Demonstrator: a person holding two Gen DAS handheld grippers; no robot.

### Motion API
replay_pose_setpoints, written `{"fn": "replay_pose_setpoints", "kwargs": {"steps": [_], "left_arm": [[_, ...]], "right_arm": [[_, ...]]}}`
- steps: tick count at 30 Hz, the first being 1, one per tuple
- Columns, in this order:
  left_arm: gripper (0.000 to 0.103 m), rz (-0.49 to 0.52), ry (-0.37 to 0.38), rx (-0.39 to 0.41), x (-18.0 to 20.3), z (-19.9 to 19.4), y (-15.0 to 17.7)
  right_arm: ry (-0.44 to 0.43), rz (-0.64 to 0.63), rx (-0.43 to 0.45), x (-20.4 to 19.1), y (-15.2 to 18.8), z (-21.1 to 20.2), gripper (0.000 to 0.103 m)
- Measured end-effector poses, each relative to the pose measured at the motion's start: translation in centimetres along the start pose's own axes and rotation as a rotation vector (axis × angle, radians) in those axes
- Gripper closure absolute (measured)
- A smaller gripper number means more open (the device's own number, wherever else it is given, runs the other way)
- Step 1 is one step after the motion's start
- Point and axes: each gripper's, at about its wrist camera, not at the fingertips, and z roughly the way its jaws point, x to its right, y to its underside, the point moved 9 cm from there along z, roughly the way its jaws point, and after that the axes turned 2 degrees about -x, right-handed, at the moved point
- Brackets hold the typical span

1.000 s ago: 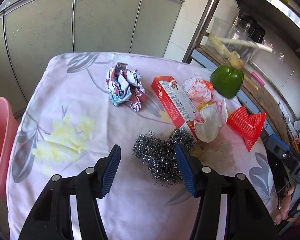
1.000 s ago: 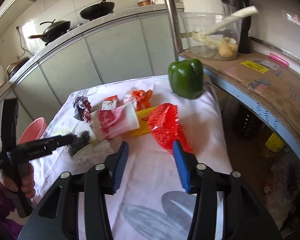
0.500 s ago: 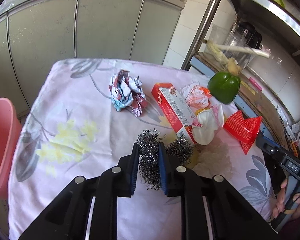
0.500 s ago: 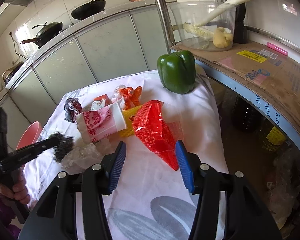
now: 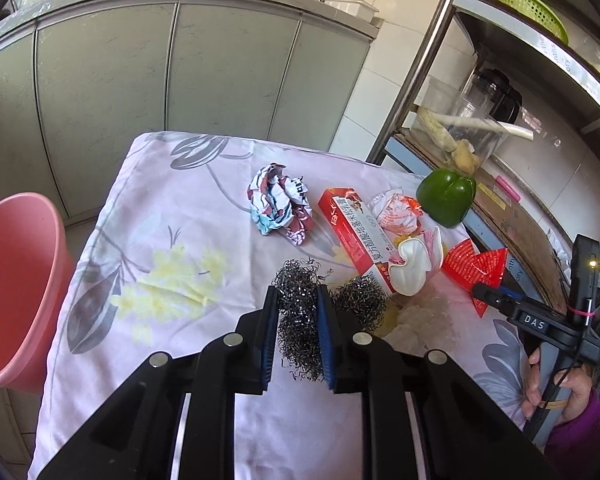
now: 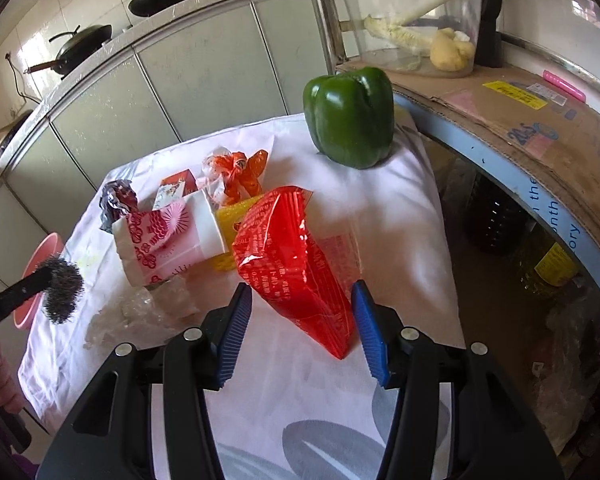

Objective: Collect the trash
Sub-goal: 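Grasp the steel wool balls with the left tool while the right tool grasps the red snack wrapper, then carry the steel wool and red wrapper over the pink bucket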

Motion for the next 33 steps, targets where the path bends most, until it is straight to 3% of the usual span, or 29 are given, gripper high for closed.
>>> {"fn": "replay_pose_setpoints", "kwargs": {"steps": [5,7,9,14,23,33], "left_arm": [[0.085,-0.007,0.003,0.0,-0.3,-0.1,0.2],[0.085,-0.009,0.006,0.004,-0.4,-0.3,0.1],[0.085,-0.009,0.007,0.011,-0.5,-0.5,0.1],[0.085,-0.021,0.007,0.03,-1.1,-1.3,-0.1],[0.085,-0.039,-0.009,0.089,-2.5,-3.2,-1.1],[0.085,-0.07,-0.062,0.201,-4.9,-6.8,-3.0]], "right_arm": [[0.025,-0.021,-0.015,-0.1,0.0,0.6,0.051],[0.027,-0.022,-0.007,-0.1,0.0,0.5,0.055],[0.034,-0.018,-0.004,0.0,0.0,0.4,0.068],[0.032,-0.003,0.016,0.2,-0.1,-0.5,0.077],[-0.009,-0.025,0.076,-1.9,-0.5,-4.0,0.078],[-0.119,-0.12,0.136,-8.9,-2.1,-7.1,0.078]]}}
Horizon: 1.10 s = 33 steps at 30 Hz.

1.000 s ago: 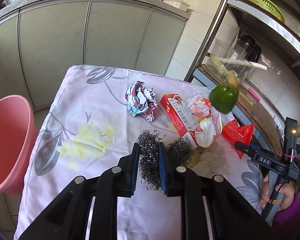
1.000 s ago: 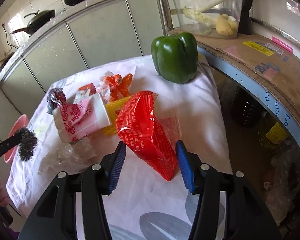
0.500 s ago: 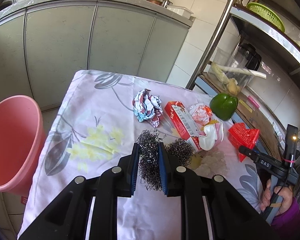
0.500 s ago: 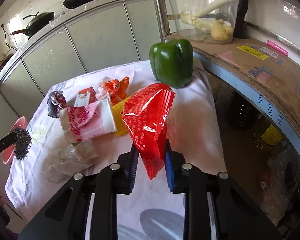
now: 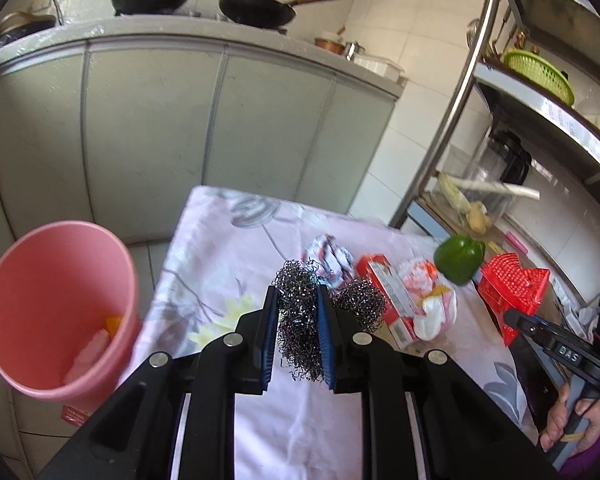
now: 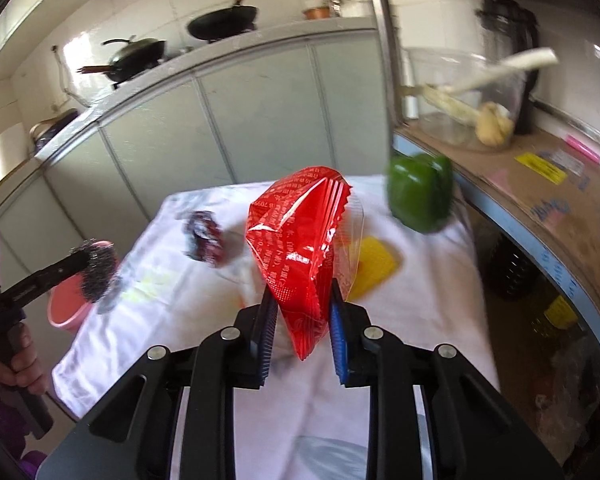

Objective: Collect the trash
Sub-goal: 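Carry the steel wool and red wrapper over the pink bucket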

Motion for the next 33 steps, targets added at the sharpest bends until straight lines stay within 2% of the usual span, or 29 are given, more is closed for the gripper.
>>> {"fn": "replay_pose_setpoints", "kwargs": {"steps": [12,23,33], "left_arm": [[0.085,-0.049,-0.13,0.117,-5.2,-4.0,-2.1],[0.085,-0.084,-0.333,0.245,-12.6,-8.9,-3.9],[0.085,-0.131,-0.451,0.249,-17.9,-10.4,-3.3]], "right_arm": [[-0.177,-0.141,0.001,-11.2,-2.5,1.4,0.078],[-0.31,-0.239,-0.026,-20.6,-4.4,4.4,0.078],[-0.397,-0.32,-0.087,-28.1,-3.8,7.7,0.078]]}}
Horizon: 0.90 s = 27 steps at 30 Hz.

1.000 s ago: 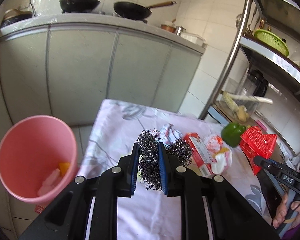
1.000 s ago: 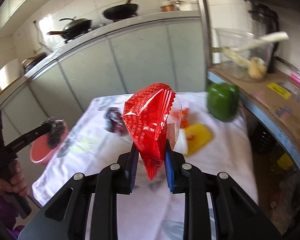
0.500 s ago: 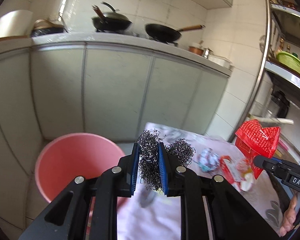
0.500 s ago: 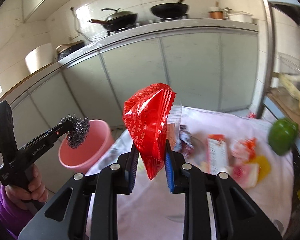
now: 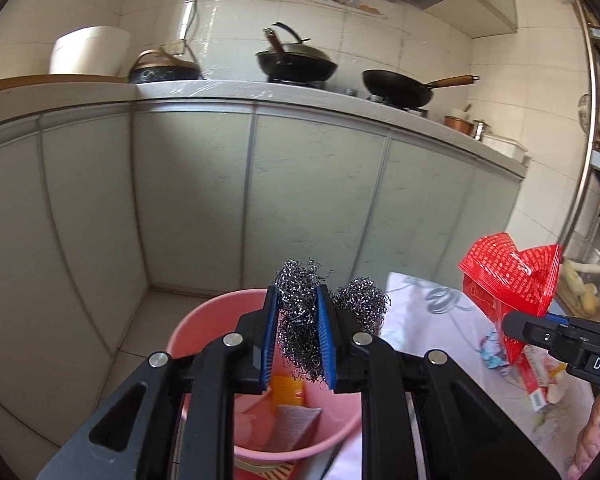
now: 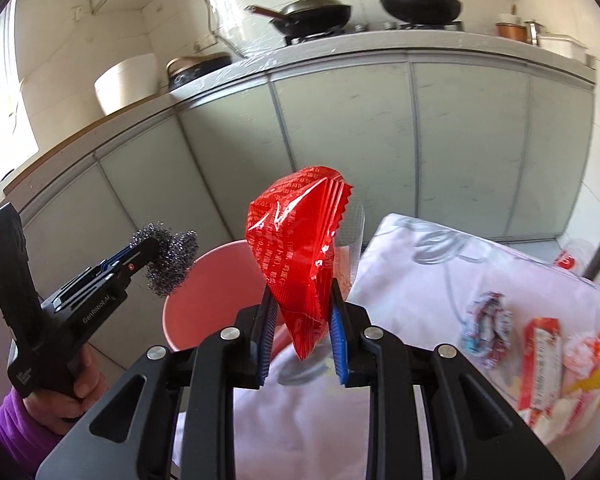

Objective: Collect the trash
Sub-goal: 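Carry the steel wool and red wrapper over the pink bucket, then open both tools to drop the steel wool and red wrapper into the bucket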

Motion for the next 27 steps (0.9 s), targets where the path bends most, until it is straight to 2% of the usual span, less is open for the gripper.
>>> {"fn": "replay_pose_setpoints", "kwargs": {"steps": [6,12,21,27], "left_arm": [[0.085,-0.008,-0.063,-0.024,-2.8,1.6,1.2],[0.085,-0.009,-0.117,-0.095,-5.1,3.9,3.8],[0.083,-0.052,-0.117,-0.235,-7.4,7.2,7.9],[0.077,-0.048,-0.12,-0.286,-7.5,8.6,9.5]], "right_arm": [[-0.035,-0.031,-0.082,-2.6,0.4,4.1,0.078],[-0.047,-0.072,-0.176,-5.1,2.3,8.4,0.078],[-0.032,-0.086,-0.292,-6.0,4.6,12.6,0.078],[-0.031,-0.062,-0.336,-5.8,5.3,13.8,0.077]]}}
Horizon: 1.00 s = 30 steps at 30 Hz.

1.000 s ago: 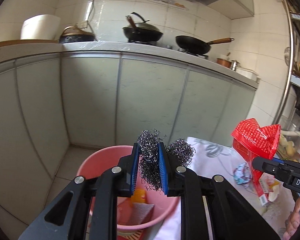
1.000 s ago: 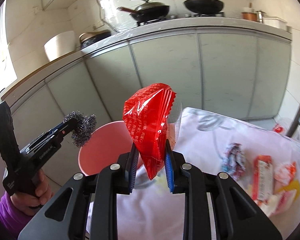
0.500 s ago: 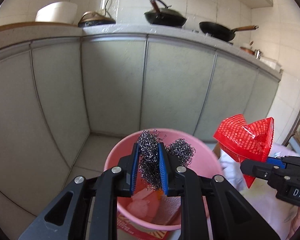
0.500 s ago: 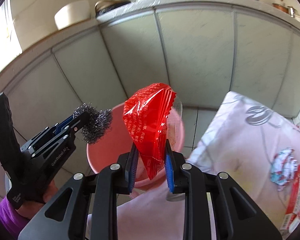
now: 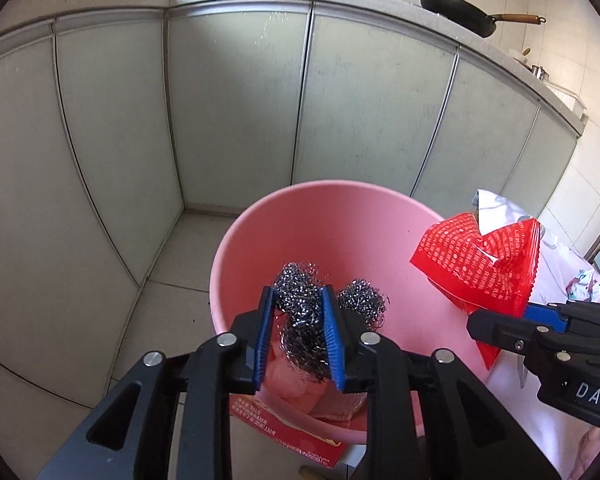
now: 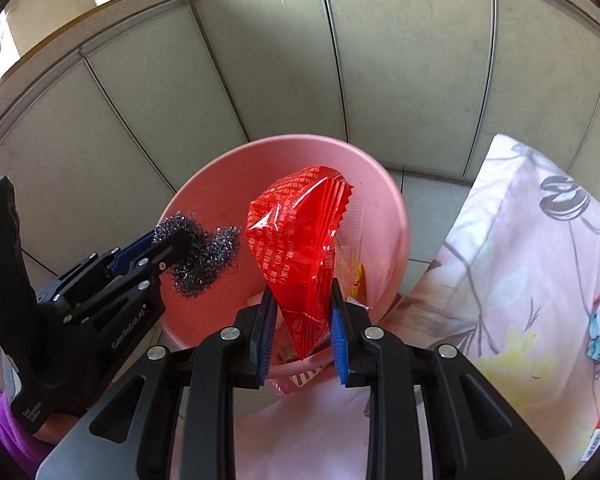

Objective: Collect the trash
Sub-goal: 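Open both tools to drop the steel wool and red wrapper into the bucket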

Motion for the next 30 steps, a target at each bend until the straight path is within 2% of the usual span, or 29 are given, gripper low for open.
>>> {"fn": "replay_pose_setpoints", "kwargs": {"steps": [3,8,16,22,30], "left_arm": [[0.069,-0.01,0.001,-0.012,-0.2,0.4,0.2],[0.059,-0.022,0.005,-0.005,0.2,0.1,-0.4],[0.059,-0.038,0.028,0.025,1.1,-1.4,-1.4],[0.059,-0.038,0.074,0.068,2.4,-3.9,-2.2],[0.059,0.006,0.156,0.118,6.2,-7.0,-3.2]], "right_arm": [[-0.006,0.002,-0.01,-0.2,-0.3,0.5,0.067],[-0.017,-0.002,-0.007,-0.5,-0.3,0.4,0.063],[-0.034,0.016,0.039,-0.2,-0.1,-1.4,0.062],[-0.021,0.032,0.11,0.7,0.3,-4.4,0.062],[0.025,0.084,0.19,3.7,2.0,-9.5,0.062]]}}
